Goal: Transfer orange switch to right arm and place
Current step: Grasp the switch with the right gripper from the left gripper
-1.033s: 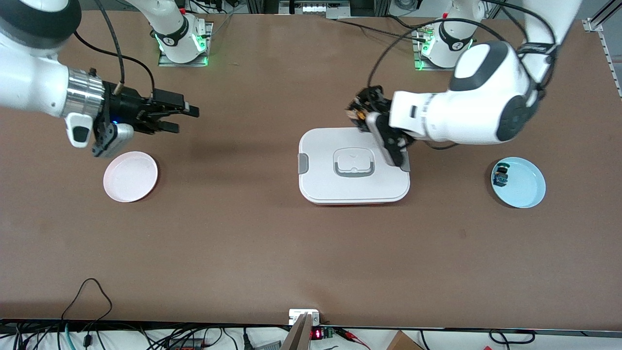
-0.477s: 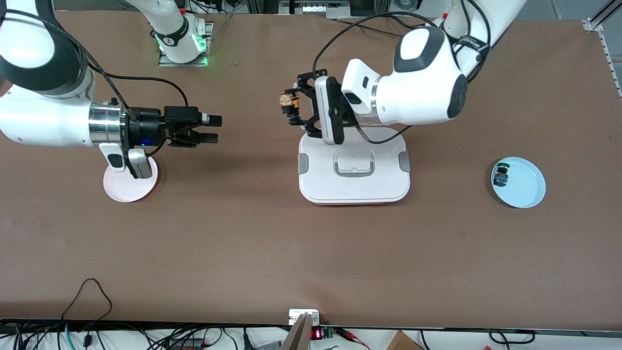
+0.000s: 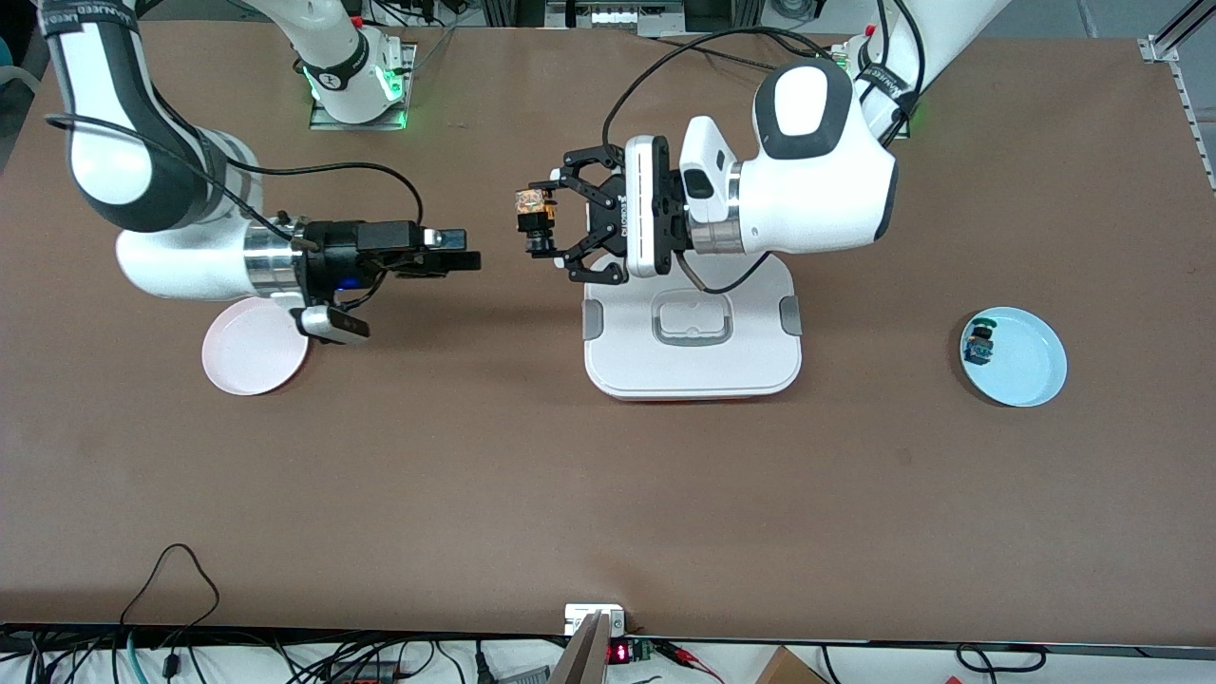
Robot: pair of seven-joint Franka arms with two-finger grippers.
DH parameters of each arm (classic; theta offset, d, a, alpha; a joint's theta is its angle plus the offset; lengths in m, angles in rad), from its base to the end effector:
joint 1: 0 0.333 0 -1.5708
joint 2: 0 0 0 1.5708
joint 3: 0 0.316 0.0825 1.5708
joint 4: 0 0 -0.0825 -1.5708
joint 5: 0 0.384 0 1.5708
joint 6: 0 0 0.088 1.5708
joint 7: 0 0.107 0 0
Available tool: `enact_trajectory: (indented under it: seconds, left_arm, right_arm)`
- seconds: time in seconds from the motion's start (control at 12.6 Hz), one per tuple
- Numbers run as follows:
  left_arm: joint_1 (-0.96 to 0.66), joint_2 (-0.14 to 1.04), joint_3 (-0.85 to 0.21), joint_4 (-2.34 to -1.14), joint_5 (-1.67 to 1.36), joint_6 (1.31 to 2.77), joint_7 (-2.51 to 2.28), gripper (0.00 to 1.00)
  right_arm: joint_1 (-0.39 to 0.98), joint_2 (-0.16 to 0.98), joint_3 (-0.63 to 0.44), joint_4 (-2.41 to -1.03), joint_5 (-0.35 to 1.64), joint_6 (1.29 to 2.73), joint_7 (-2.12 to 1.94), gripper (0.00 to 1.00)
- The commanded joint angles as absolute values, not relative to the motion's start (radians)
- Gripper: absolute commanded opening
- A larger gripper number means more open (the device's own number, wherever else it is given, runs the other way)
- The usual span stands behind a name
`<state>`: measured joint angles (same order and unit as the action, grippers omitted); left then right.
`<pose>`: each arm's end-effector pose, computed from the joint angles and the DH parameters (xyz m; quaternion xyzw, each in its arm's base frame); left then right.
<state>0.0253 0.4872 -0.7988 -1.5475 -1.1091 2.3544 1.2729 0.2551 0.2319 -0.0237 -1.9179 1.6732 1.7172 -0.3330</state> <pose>0.5639 -0.4261 0.4978 0.6617 -0.4521 0.2962 0.5197 0.5728 0.2310 0.4318 -0.7038 0.0704 0.1079 0.6986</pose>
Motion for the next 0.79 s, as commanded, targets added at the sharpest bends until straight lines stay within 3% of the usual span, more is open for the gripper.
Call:
enact_trajectory:
  seconds: [0.0, 0.48, 0.71]
  left_arm:
    - [-0.02, 0.497, -0.802, -1.562, -1.199, 2.456, 1.397, 0.22]
    - [-0.026, 0.511, -0.802, -1.56, -1.204, 2.473, 1.433, 0.22]
    - [-0.026, 0.511, -0.802, -1.559, -1.204, 2.473, 1.434, 0.22]
  right_arm:
    - [0.285, 0.209, -0.026, -1.962, 1.775, 1.727, -0.33, 1.0]
    - [0.348, 0.201, -0.026, -1.977, 1.862, 1.802, -0.337, 1.0]
    - [0.362, 0.201, -0.026, -1.98, 1.861, 1.813, -0.347, 0.81]
